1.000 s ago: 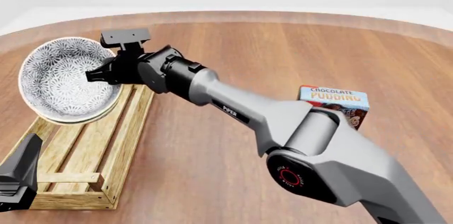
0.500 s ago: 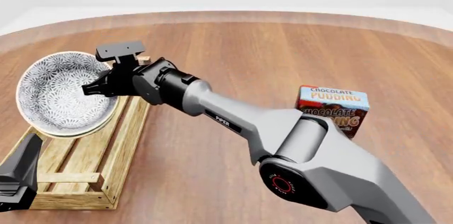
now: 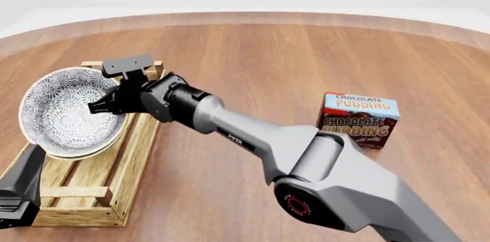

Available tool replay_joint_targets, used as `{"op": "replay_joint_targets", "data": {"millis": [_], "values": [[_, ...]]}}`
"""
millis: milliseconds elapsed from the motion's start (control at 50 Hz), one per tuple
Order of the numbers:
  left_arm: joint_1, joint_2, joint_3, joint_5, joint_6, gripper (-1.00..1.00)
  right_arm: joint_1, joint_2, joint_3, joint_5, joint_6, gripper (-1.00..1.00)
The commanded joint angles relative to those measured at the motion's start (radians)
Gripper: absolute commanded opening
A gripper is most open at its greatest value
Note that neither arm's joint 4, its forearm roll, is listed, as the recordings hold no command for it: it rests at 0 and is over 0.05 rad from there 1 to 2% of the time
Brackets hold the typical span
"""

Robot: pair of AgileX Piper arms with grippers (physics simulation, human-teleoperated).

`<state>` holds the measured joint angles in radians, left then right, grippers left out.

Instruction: Stack the left bowl on the right bowl and place them in the tray.

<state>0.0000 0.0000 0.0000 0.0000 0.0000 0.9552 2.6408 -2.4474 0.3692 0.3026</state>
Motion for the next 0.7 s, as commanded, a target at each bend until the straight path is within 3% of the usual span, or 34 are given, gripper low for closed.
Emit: {"op": "replay_joint_targets", "data": {"millis": [20, 700], "values": [[0.000, 0.000, 0.000, 0.000, 0.000, 1.00, 0.005, 0.002, -0.017, -0.002, 0.005, -1.00], [0.000, 0.000, 0.000, 0.000, 0.000, 1.00, 0.007, 0.054, -0.053, 0.020, -0.006, -1.00]]}}
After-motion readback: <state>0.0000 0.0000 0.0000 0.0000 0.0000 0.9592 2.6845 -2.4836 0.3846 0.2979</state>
